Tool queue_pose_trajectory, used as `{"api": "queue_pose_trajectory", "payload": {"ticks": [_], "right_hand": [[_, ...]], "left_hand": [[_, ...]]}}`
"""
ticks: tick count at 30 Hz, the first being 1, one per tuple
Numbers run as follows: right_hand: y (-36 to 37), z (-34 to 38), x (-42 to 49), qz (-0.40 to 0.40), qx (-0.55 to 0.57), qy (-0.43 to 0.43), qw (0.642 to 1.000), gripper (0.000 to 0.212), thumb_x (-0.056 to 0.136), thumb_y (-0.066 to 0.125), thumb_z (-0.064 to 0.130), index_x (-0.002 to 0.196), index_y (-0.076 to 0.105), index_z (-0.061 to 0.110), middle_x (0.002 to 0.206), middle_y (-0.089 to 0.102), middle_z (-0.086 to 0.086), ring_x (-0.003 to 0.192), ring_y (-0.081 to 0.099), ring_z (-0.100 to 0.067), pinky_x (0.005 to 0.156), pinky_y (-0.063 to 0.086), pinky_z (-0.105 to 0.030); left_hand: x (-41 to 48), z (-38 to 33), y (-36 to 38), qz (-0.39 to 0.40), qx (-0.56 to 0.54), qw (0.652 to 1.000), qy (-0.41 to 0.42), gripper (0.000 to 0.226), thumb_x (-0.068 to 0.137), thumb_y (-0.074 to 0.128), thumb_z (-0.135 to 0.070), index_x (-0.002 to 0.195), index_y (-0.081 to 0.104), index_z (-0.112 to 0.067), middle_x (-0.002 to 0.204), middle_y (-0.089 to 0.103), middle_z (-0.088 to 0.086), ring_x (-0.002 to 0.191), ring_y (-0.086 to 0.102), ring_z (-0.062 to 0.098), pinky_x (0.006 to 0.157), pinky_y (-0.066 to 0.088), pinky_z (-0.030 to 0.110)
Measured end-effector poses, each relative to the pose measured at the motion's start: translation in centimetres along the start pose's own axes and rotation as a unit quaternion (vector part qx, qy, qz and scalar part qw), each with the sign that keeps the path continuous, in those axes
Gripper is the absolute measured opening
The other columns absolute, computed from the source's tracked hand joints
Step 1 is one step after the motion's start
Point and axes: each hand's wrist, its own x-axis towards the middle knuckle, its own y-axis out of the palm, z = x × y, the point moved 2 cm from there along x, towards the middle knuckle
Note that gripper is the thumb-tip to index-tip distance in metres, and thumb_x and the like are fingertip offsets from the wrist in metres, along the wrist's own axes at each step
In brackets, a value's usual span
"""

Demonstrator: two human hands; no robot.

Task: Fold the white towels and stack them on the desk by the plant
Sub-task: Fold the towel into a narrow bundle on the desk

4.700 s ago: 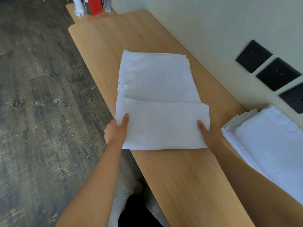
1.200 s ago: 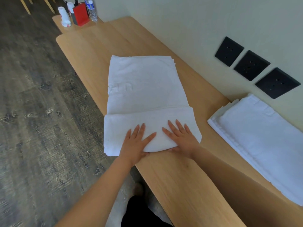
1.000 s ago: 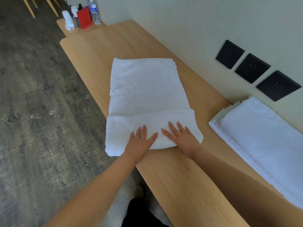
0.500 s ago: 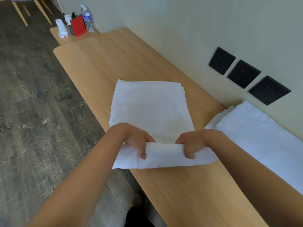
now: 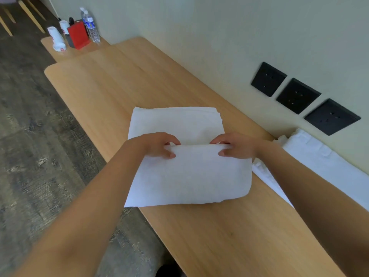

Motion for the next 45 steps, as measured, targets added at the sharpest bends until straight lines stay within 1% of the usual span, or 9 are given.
{"api": "queue_pose_trajectory", "payload": {"ticks": [5, 15, 17, 19, 23, 25, 28, 33, 45], "right_hand": [[2.9, -1.1, 3.1, -0.080, -0.015, 0.027, 0.996, 0.041, 0.097, 0.049, 0.027, 0.136, 0.045, 0.038, 0.141, 0.047, 0.009, 0.129, 0.043, -0.019, 0.108, 0.033, -0.032], [6.8, -1.0, 4.4, -0.218, -0.196, 0.092, 0.951, 0.047, 0.101, 0.025, 0.048, 0.133, 0.051, 0.025, 0.121, 0.059, -0.003, 0.113, 0.052, -0.024, 0.098, 0.032, -0.035], [7.5, -0.7, 4.6, -0.227, -0.231, 0.131, 0.937, 0.051, 0.101, 0.021, 0.050, 0.133, 0.050, 0.024, 0.123, 0.056, -0.004, 0.117, 0.049, -0.025, 0.106, 0.027, -0.039], [8.2, -0.3, 4.6, -0.259, -0.234, 0.140, 0.926, 0.061, 0.097, 0.013, 0.053, 0.129, 0.054, 0.020, 0.121, 0.057, -0.007, 0.117, 0.049, -0.029, 0.109, 0.024, -0.044], [8.5, -0.4, 4.3, -0.278, -0.172, 0.132, 0.936, 0.053, 0.099, 0.026, 0.048, 0.134, 0.053, 0.018, 0.143, 0.045, -0.011, 0.138, 0.031, -0.030, 0.116, 0.010, -0.047], [8.4, -0.2, 4.2, -0.296, -0.149, 0.114, 0.937, 0.047, 0.102, 0.031, 0.042, 0.138, 0.049, 0.019, 0.152, 0.034, -0.011, 0.145, 0.018, -0.029, 0.118, -0.001, -0.046], [9.4, 2.8, 3.6, -0.372, -0.061, 0.001, 0.926, 0.051, 0.098, 0.025, 0.034, 0.133, 0.055, 0.013, 0.149, 0.039, -0.014, 0.143, 0.025, -0.032, 0.117, 0.002, -0.049], [14.8, 6.7, 2.7, -0.295, -0.022, -0.062, 0.953, 0.060, 0.101, 0.007, 0.042, 0.146, 0.037, 0.016, 0.156, 0.027, -0.002, 0.146, 0.012, -0.011, 0.121, 0.002, -0.037], [15.1, 2.1, 1.7, -0.291, -0.116, 0.017, 0.950, 0.060, 0.097, 0.016, 0.054, 0.151, 0.017, 0.030, 0.160, 0.010, 0.000, 0.148, 0.002, -0.017, 0.120, -0.003, -0.035]], "left_hand": [[2.6, 3.0, 2.5, -0.048, 0.061, 0.996, -0.033, 0.045, 0.093, 0.045, -0.055, 0.136, 0.043, -0.040, 0.138, 0.048, -0.008, 0.127, 0.044, 0.015, 0.101, 0.035, 0.033], [3.7, 4.0, 4.4, -0.152, 0.079, 0.984, -0.042, 0.053, 0.089, 0.037, -0.067, 0.101, 0.057, -0.019, 0.100, 0.047, -0.004, 0.106, 0.047, 0.019, 0.079, 0.040, 0.033], [3.6, 3.7, 4.7, -0.164, 0.092, 0.981, -0.043, 0.049, 0.091, 0.039, -0.063, 0.104, 0.057, -0.019, 0.107, 0.050, -0.002, 0.115, 0.046, 0.021, 0.097, 0.035, 0.040], [2.9, 2.6, 5.3, -0.236, 0.129, 0.963, -0.019, 0.039, 0.096, 0.040, -0.050, 0.111, 0.058, -0.019, 0.127, 0.052, -0.001, 0.136, 0.033, 0.025, 0.115, 0.005, 0.049], [-0.5, 0.2, 8.6, -0.277, 0.116, 0.954, 0.017, 0.061, 0.094, 0.012, -0.051, 0.127, 0.057, -0.026, 0.150, 0.040, -0.003, 0.146, 0.016, 0.022, 0.111, -0.018, 0.051], [-1.6, 0.3, 11.0, -0.234, 0.181, 0.955, 0.020, 0.077, 0.091, -0.008, -0.055, 0.142, 0.043, -0.028, 0.155, 0.030, -0.003, 0.147, 0.015, 0.025, 0.111, -0.015, 0.054], [-1.3, 1.1, 12.6, -0.211, 0.204, 0.956, -0.013, 0.068, 0.098, -0.004, -0.051, 0.145, 0.038, -0.025, 0.153, 0.035, 0.002, 0.143, 0.027, 0.028, 0.110, 0.004, 0.058], [-0.3, 1.1, 13.0, -0.242, 0.198, 0.949, -0.031, 0.063, 0.086, -0.019, -0.051, 0.146, -0.011, -0.033, 0.160, -0.008, -0.006, 0.147, -0.009, 0.018, 0.113, -0.014, 0.051], [-0.4, 1.0, 13.7, -0.265, 0.202, 0.942, -0.036, 0.061, 0.094, -0.002, -0.052, 0.150, 0.007, -0.030, 0.160, 0.008, -0.003, 0.148, 0.005, 0.021, 0.115, -0.005, 0.053]]}}
